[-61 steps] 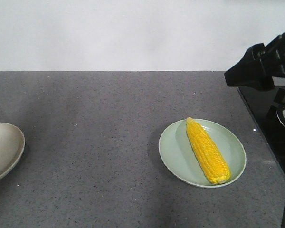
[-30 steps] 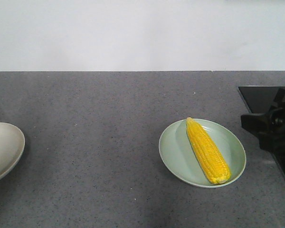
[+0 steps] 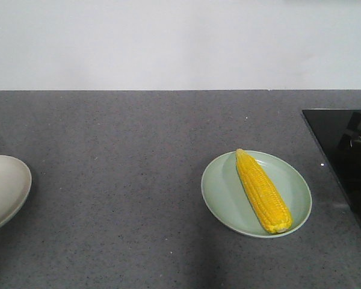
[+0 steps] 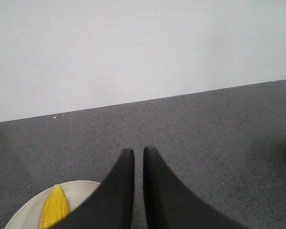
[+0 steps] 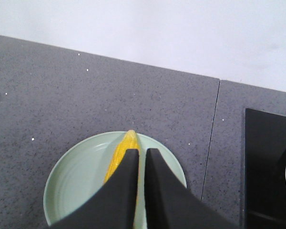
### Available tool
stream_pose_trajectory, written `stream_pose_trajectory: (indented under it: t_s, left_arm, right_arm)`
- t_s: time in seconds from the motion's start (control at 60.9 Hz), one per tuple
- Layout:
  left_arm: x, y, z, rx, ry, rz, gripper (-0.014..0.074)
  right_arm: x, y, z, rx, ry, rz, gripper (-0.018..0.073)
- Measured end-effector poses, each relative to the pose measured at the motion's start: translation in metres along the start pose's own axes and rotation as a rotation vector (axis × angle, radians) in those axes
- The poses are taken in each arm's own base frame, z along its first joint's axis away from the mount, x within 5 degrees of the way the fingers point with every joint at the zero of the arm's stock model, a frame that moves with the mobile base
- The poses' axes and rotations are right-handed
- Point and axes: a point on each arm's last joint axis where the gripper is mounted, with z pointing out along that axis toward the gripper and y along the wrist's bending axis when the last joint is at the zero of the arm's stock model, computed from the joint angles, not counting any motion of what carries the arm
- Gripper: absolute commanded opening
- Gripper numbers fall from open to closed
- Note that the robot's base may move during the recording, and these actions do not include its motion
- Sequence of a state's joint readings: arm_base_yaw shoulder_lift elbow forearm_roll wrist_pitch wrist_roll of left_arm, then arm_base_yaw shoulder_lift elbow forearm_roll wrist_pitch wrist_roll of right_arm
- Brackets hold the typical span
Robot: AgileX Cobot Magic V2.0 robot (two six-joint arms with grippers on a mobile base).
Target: Distribute corn equally
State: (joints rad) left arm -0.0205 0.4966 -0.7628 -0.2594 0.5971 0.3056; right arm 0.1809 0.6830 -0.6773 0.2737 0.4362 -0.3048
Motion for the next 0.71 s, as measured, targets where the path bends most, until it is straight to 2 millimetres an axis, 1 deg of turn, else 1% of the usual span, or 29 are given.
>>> stream_pose_trajectory:
  t_s: [0.707]
  left_arm:
    - [0.0000, 0.0000, 0.0000, 0.000, 0.000, 0.000, -0.0008]
  right_arm:
    - [0.0007, -0.0001, 0.0004, 0.001, 0.000, 0.000, -0.0010]
